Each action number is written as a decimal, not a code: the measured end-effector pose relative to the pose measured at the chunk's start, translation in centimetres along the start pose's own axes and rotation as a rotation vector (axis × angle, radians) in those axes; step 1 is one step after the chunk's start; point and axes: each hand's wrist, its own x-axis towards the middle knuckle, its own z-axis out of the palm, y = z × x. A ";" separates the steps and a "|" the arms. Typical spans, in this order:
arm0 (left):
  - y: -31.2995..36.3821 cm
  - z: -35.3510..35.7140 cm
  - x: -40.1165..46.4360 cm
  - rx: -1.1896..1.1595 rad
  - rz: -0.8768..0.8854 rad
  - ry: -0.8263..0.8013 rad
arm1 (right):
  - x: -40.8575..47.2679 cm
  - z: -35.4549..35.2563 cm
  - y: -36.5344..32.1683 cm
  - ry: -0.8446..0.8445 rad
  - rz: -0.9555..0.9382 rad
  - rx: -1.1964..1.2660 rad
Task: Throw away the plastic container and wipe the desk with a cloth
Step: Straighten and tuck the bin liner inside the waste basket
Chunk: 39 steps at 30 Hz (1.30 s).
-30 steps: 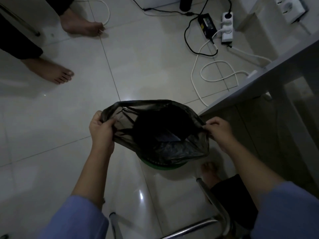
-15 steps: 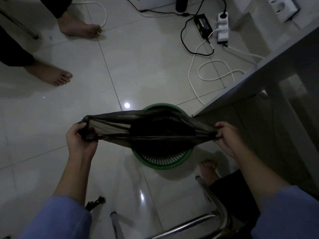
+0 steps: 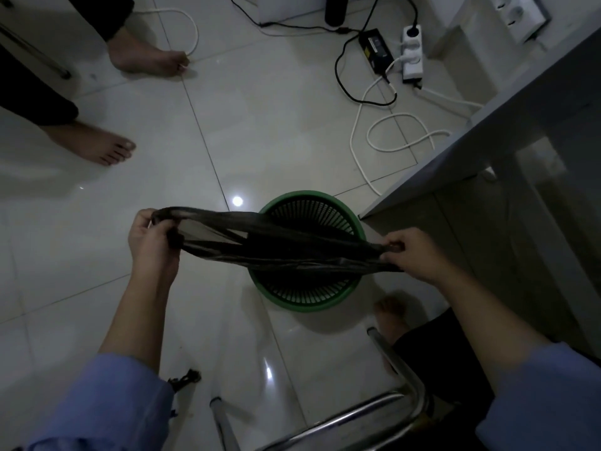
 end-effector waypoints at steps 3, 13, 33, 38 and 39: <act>0.6 0.0 0.0 0.036 0.065 0.108 | -0.1 -1.1 0.6 0.197 0.034 0.009; 0.8 -0.6 -1.0 0.668 0.408 0.136 | -0.9 2.4 -1.4 0.075 0.207 0.042; -5.3 -1.2 -3.2 1.649 0.520 -0.366 | 0.9 1.8 0.1 0.508 0.423 0.872; -4.1 -1.0 -2.5 1.500 0.611 -0.273 | 0.5 1.8 0.1 0.621 0.338 0.562; -3.9 -0.9 -2.6 1.473 0.607 -0.226 | 0.2 1.6 0.0 0.586 0.268 0.452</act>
